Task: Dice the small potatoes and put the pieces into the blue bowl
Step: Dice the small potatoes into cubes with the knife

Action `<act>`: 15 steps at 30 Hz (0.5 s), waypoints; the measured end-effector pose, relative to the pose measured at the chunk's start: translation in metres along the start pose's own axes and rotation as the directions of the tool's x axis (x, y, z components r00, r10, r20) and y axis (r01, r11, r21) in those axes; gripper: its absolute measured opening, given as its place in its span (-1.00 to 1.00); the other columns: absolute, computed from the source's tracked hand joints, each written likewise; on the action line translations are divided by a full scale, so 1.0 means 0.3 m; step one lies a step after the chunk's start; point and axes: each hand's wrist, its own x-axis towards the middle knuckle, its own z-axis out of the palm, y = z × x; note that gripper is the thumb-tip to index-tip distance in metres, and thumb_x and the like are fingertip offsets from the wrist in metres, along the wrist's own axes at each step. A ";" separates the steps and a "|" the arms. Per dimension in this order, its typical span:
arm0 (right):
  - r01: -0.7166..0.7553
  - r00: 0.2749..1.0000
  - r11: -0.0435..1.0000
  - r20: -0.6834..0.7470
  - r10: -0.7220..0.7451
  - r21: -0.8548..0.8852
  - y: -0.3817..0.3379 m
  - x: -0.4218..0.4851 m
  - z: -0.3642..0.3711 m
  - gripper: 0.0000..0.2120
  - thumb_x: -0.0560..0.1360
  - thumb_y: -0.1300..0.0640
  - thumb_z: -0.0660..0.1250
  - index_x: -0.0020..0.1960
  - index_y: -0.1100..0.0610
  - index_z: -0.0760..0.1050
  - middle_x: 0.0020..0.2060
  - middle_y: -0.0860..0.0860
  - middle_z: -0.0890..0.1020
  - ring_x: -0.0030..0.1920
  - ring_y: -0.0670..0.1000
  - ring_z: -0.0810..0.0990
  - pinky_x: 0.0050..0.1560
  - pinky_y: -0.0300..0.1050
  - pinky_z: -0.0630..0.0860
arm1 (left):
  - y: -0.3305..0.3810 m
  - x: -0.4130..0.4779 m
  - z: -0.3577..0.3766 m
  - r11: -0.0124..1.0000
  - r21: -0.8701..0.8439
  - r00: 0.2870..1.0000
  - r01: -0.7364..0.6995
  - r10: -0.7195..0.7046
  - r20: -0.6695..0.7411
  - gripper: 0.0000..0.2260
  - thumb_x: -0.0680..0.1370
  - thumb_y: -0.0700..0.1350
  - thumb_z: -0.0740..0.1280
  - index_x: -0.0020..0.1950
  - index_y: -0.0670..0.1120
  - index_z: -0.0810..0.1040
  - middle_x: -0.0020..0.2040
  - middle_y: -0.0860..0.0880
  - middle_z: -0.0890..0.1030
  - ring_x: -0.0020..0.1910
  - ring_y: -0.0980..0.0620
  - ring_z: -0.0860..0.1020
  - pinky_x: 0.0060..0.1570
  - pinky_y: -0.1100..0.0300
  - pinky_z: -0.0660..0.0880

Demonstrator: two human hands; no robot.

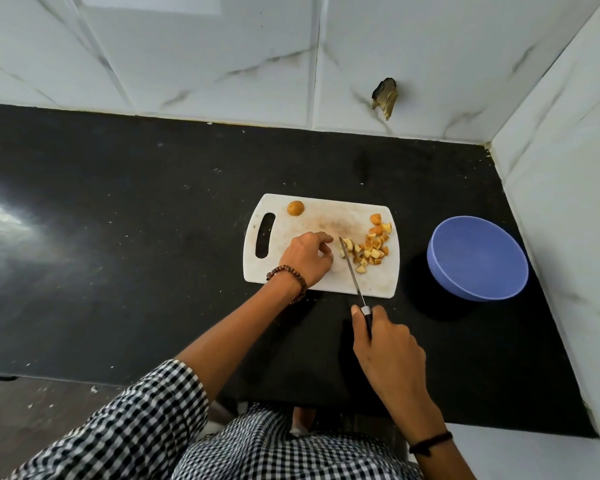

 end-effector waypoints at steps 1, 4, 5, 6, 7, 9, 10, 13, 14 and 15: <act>-0.002 1.000 1.000 0.003 0.002 0.003 0.002 0.000 -0.002 -0.65 0.68 -0.20 -0.01 -0.01 0.02 0.38 -0.30 -0.07 0.54 -0.28 -0.08 0.57 -0.17 -0.07 0.60 | -0.001 0.003 -0.004 1.000 -0.009 1.000 0.008 -0.008 -0.011 -0.68 0.55 -0.18 0.30 0.31 -0.08 0.49 0.13 -0.01 0.60 0.09 0.01 0.55 0.07 0.16 0.54; -0.001 1.000 1.000 0.015 0.001 0.004 0.001 0.002 -0.006 -0.68 0.68 -0.20 -0.01 -0.01 0.00 0.36 -0.30 -0.09 0.53 -0.28 -0.09 0.56 -0.18 -0.12 0.57 | -0.010 0.002 -0.017 0.999 -0.026 0.998 0.023 -0.024 -0.051 -0.71 0.55 -0.18 0.30 0.28 -0.07 0.50 0.09 0.01 0.59 -0.02 0.06 0.56 -0.08 0.27 0.52; 0.001 1.000 1.000 0.015 -0.001 0.006 -0.002 0.003 -0.006 -0.68 0.68 -0.20 -0.01 -0.01 0.00 0.36 -0.30 -0.09 0.53 -0.27 -0.09 0.56 -0.17 -0.12 0.57 | -0.013 0.000 -0.020 0.999 -0.024 0.998 0.022 -0.023 -0.062 -0.72 0.55 -0.18 0.30 0.27 -0.07 0.51 0.08 0.02 0.59 -0.03 0.07 0.56 -0.10 0.29 0.50; 0.009 1.000 1.000 0.015 -0.009 0.005 -0.007 0.006 -0.004 -0.67 0.68 -0.20 -0.01 -0.01 0.01 0.36 -0.29 -0.09 0.53 -0.26 -0.09 0.56 -0.17 -0.11 0.57 | -0.019 -0.001 -0.023 1.000 -0.021 0.997 0.023 -0.025 -0.075 -0.73 0.55 -0.17 0.30 0.26 -0.07 0.51 0.07 0.02 0.59 -0.03 0.07 0.56 -0.10 0.28 0.49; 0.023 1.000 1.000 0.010 -0.023 0.001 -0.014 0.007 -0.005 -0.66 0.67 -0.20 -0.01 0.00 0.02 0.38 -0.28 -0.08 0.54 -0.24 -0.07 0.57 -0.17 -0.09 0.56 | -0.026 -0.002 -0.026 0.999 -0.018 0.995 0.032 -0.033 -0.090 -0.73 0.55 -0.17 0.30 0.25 -0.06 0.51 0.06 0.03 0.60 -0.02 0.06 0.56 -0.09 0.26 0.49; 0.060 0.998 0.998 0.001 -0.060 -0.020 -0.030 0.018 -0.001 -0.62 0.68 -0.21 -0.01 0.04 0.04 0.41 -0.24 -0.05 0.56 -0.19 0.00 0.60 -0.18 -0.06 0.53 | -0.040 -0.006 -0.032 0.998 -0.003 0.991 0.061 -0.061 -0.116 -0.73 0.55 -0.16 0.29 0.25 -0.06 0.51 0.06 0.03 0.60 -0.02 0.07 0.55 -0.10 0.22 0.49; 0.077 0.997 0.996 0.001 -0.077 -0.038 -0.039 0.029 0.002 -0.61 0.68 -0.20 -0.02 0.07 0.06 0.43 -0.22 -0.03 0.57 -0.16 0.03 0.62 -0.17 -0.05 0.52 | -0.047 -0.006 -0.035 0.997 0.008 0.989 0.075 -0.074 -0.126 -0.74 0.55 -0.15 0.29 0.25 -0.06 0.51 0.06 0.03 0.60 -0.02 0.07 0.54 -0.10 0.21 0.50; 0.114 0.993 0.988 0.010 -0.114 -0.102 -0.069 0.071 0.015 -0.59 0.69 -0.19 -0.03 0.13 0.08 0.43 -0.17 0.00 0.61 -0.11 0.07 0.64 -0.17 -0.02 0.48 | -0.065 -0.006 -0.043 0.995 0.034 0.986 0.095 -0.089 -0.143 -0.74 0.55 -0.14 0.29 0.24 -0.05 0.51 0.06 0.03 0.60 -0.03 0.06 0.56 -0.06 0.16 0.54; 0.121 0.993 0.986 0.014 -0.120 -0.116 -0.077 0.085 0.018 -0.58 0.69 -0.19 -0.03 0.13 0.08 0.43 -0.17 0.00 0.60 -0.12 0.06 0.63 -0.17 -0.02 0.49 | -0.070 -0.004 -0.047 0.994 0.039 0.985 0.097 -0.090 -0.147 -0.75 0.55 -0.14 0.29 0.24 -0.05 0.51 0.06 0.03 0.61 -0.05 0.07 0.55 -0.08 0.18 0.53; 0.120 0.993 0.985 0.013 -0.119 -0.124 -0.082 0.099 0.020 -0.58 0.69 -0.20 -0.03 0.13 0.08 0.44 -0.18 -0.01 0.59 -0.14 0.05 0.62 -0.18 -0.03 0.49 | -0.074 -0.003 -0.052 0.994 0.042 0.984 0.100 -0.092 -0.153 -0.75 0.56 -0.14 0.29 0.24 -0.05 0.51 0.06 0.03 0.61 -0.08 0.09 0.54 -0.10 0.20 0.51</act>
